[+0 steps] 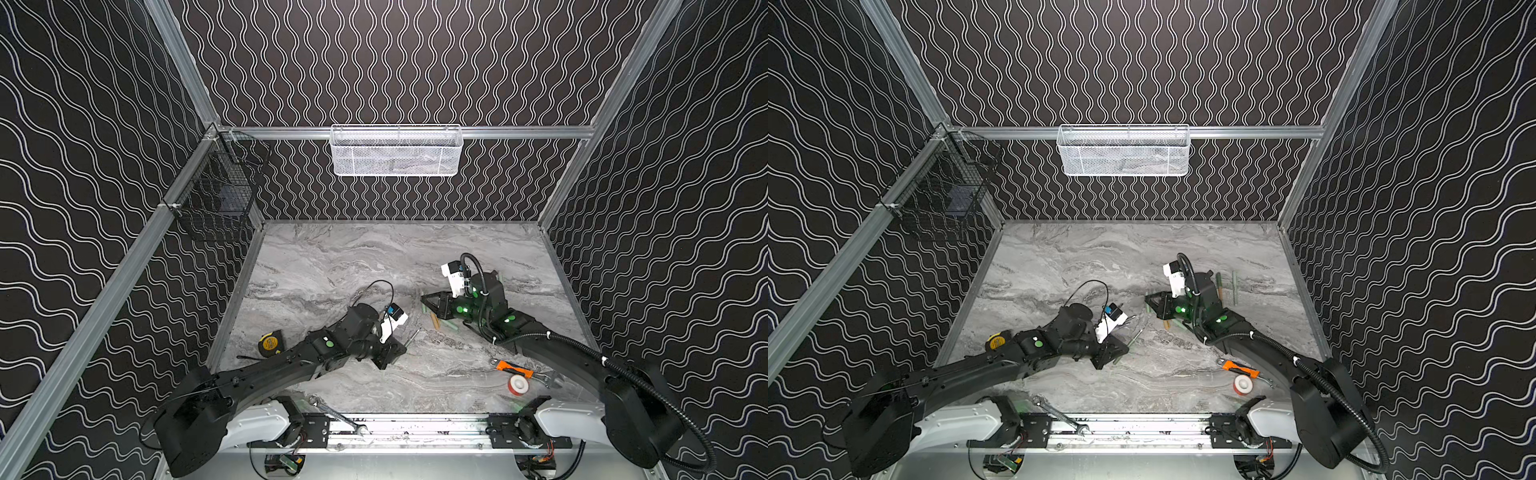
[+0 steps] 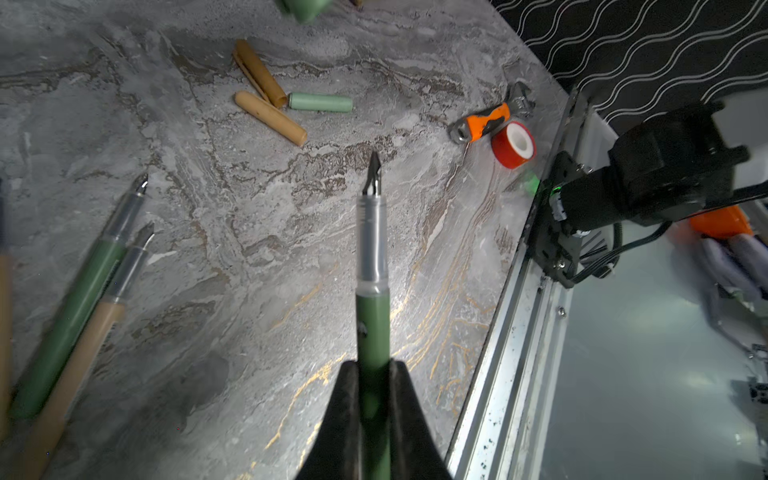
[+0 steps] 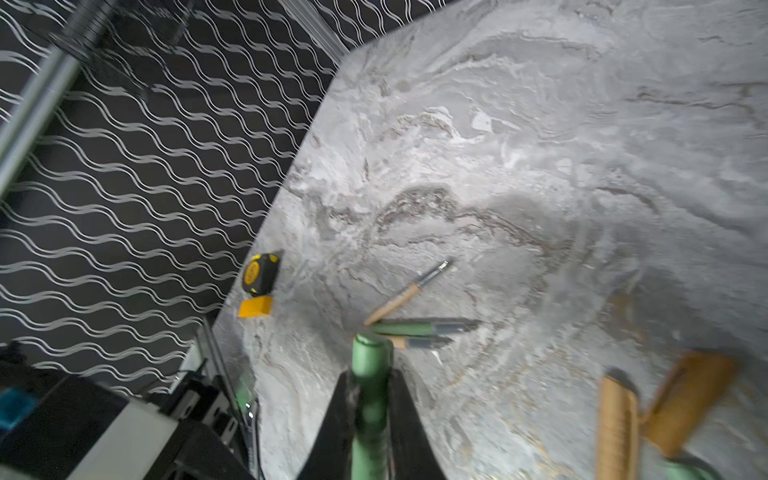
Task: Insert the pens into the pen caps
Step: 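Lift the green cap with the right gripper toward the green pen tip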
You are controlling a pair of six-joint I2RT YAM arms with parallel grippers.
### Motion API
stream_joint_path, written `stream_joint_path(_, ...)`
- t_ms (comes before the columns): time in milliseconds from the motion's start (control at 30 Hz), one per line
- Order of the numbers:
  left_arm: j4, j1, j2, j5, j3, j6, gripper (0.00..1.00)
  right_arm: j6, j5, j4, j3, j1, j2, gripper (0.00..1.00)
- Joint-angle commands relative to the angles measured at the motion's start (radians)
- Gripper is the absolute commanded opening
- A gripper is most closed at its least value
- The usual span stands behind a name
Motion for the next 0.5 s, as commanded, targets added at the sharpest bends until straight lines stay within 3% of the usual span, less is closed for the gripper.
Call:
stream_joint_path(0, 0.081, 0.022, -0.003, 0.061, 0.0, -0.033, 0.04, 0.124, 0.076, 0.167, -0.025, 0.022, -0.003, 0.11)
stream_joint_path(200, 0.103, 0.053, -0.018, 0.093, -0.008, -0.054, 0.04, 0.189, 0.174, 0.24, -0.045, 0.059, 0.003, 0.11)
stream_joint_path(467, 0.121, 0.08, -0.048, 0.069, -0.029, -0.068, 0.03, 0.218, 0.184, 0.264, -0.058, 0.065, -0.003, 0.11)
